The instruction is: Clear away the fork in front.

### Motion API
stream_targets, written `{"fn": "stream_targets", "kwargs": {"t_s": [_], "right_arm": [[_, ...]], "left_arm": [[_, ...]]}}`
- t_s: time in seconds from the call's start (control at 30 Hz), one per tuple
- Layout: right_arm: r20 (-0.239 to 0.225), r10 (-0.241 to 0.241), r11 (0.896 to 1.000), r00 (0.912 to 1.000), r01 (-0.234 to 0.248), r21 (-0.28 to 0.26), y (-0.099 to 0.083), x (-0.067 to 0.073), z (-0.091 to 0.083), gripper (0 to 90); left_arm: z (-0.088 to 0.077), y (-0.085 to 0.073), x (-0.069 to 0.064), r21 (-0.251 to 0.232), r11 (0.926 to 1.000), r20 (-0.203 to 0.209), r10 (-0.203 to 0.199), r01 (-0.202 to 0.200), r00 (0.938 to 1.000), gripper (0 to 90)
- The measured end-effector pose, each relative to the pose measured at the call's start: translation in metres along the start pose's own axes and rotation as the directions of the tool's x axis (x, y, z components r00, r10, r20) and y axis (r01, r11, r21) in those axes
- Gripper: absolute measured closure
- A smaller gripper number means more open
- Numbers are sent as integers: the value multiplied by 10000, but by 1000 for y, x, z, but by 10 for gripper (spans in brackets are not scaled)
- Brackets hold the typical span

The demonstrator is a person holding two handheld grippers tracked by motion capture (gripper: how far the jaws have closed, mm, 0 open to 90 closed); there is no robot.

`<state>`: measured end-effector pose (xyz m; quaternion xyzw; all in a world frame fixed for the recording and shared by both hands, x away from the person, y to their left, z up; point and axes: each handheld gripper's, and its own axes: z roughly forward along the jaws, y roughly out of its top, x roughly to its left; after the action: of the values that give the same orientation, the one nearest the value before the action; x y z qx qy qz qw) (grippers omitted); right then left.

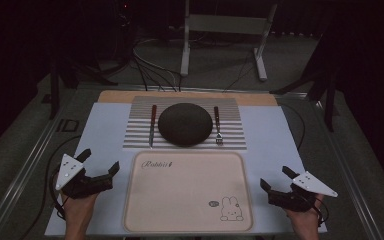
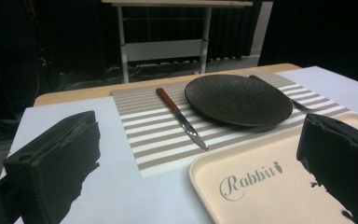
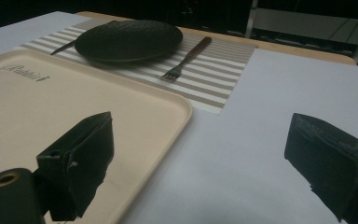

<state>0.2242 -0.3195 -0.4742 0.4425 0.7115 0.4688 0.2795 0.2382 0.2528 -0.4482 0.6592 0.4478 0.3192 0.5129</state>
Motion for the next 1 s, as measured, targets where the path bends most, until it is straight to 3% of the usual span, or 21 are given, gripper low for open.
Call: {"fn": "stream_targets", "kwargs": {"t_s": [0.3, 0.7, 1.0], "right_arm": [[53, 328, 9994, 9994, -328, 83, 0, -2, 1, 76], [40, 308, 9992, 9995, -309, 263, 5, 2, 8, 74], [-104, 183, 9992, 9998, -179, 354, 24, 7, 15, 75]], "left_arm": [[2, -1, -2, 46, 9999, -157, 91, -90, 9998, 0], [5, -4, -4, 120, 9999, -277, 106, -103, 9996, 0], [7, -5, -4, 157, 9999, -283, 46, -42, 9996, 0]]}}
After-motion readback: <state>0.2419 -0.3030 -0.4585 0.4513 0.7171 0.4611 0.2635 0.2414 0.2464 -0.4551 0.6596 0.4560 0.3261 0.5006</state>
